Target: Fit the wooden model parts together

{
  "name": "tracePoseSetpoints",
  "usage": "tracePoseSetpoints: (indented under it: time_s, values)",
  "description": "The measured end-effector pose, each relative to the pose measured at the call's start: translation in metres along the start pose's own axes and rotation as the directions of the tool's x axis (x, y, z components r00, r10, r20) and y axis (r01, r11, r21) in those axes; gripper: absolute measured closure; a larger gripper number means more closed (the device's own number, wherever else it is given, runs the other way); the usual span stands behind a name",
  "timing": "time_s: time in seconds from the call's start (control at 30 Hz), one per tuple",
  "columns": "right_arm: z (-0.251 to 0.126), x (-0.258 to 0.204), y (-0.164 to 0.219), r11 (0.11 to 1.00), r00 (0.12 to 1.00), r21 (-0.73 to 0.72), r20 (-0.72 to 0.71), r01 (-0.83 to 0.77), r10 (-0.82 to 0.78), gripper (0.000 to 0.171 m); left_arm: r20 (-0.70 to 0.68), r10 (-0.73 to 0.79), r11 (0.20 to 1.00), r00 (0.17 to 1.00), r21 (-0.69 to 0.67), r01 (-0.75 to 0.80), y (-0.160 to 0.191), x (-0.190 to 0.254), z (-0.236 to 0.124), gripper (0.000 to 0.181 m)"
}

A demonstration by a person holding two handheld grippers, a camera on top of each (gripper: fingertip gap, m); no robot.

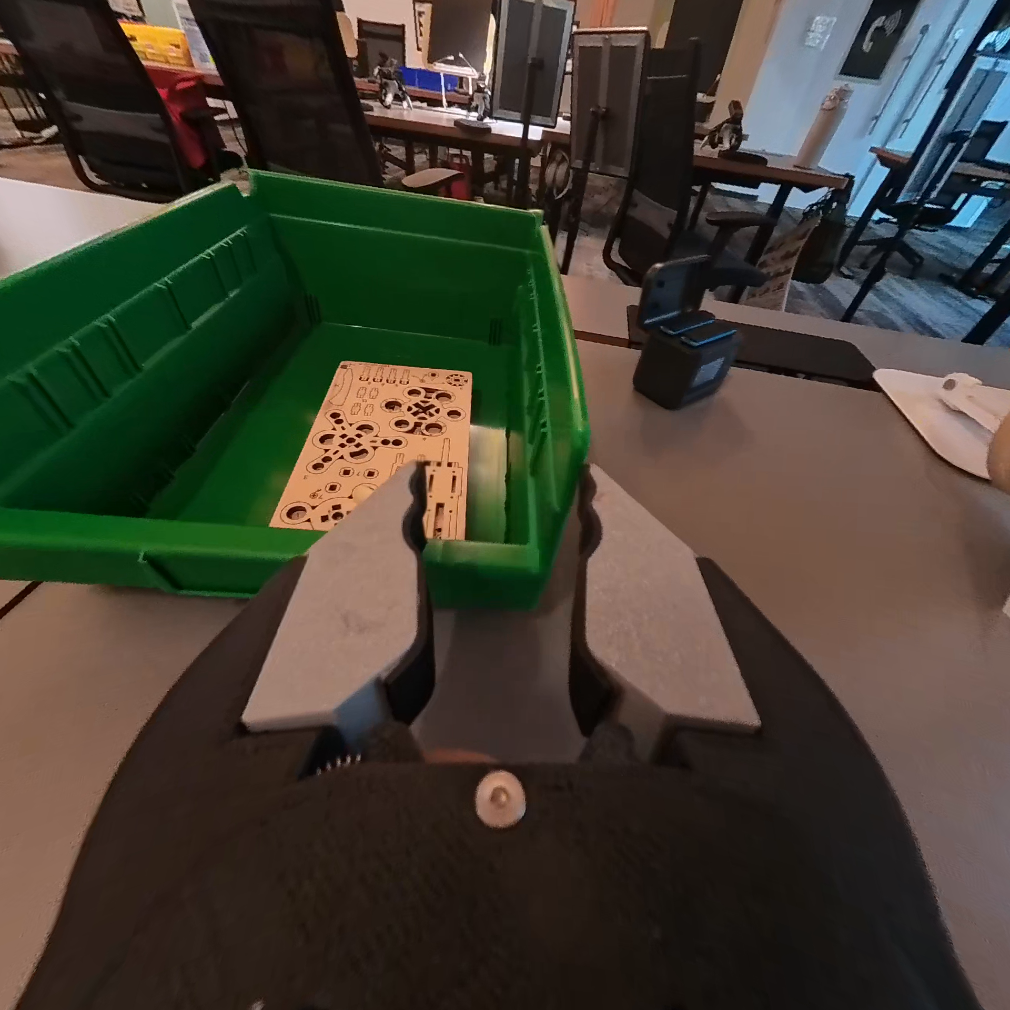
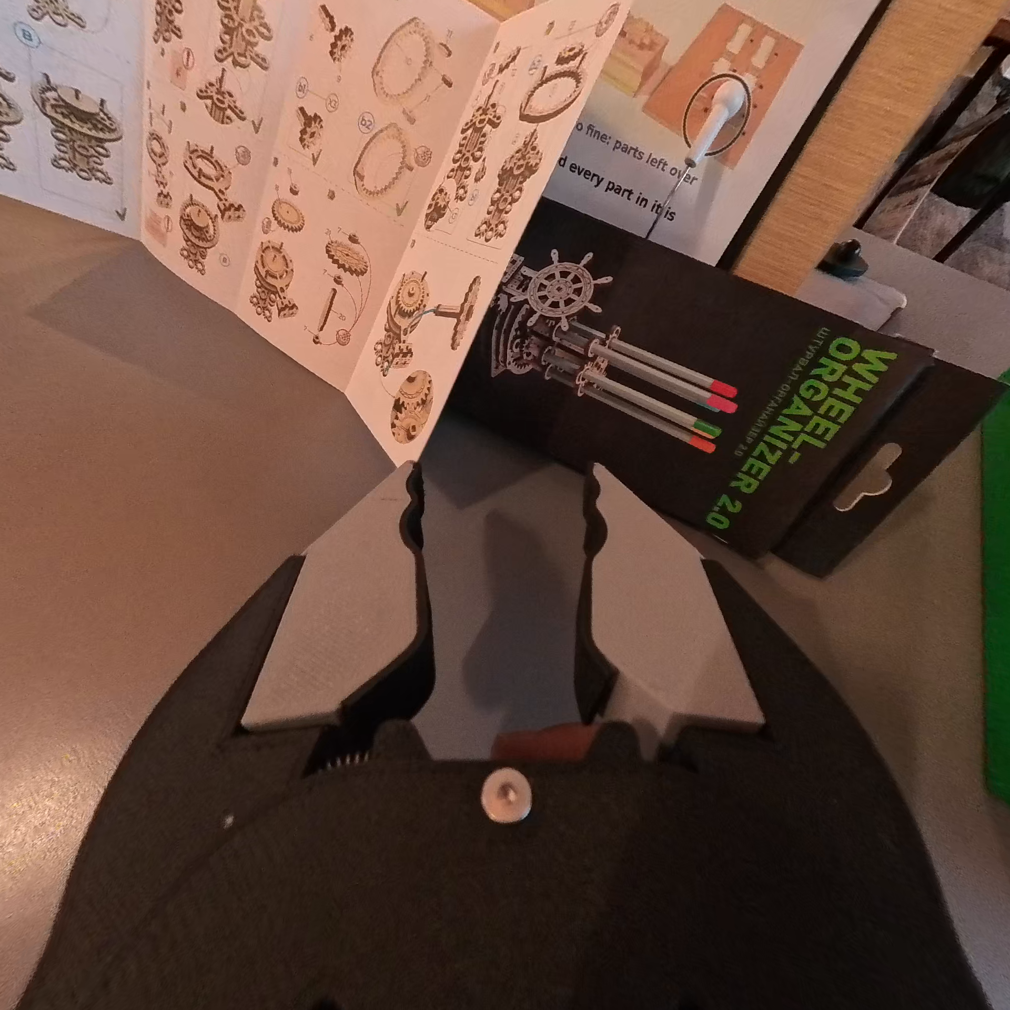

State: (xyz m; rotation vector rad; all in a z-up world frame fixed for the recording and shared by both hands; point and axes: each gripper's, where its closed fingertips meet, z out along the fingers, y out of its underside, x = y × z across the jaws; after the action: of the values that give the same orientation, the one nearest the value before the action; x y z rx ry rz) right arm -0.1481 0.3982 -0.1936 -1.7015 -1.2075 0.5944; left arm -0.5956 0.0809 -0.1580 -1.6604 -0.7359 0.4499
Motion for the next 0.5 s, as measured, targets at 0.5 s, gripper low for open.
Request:
tracePoseSetpoints:
  time_s: [0.5]
  values:
    - [0.001,-0.001,0.0,1.0,1.0,-0.006,-0.009,0.015,-0.015,0.116,-0.037,0.183,0.983,0.982,-0.002,-0.184,0.003,0.023,-0.002,0.179]
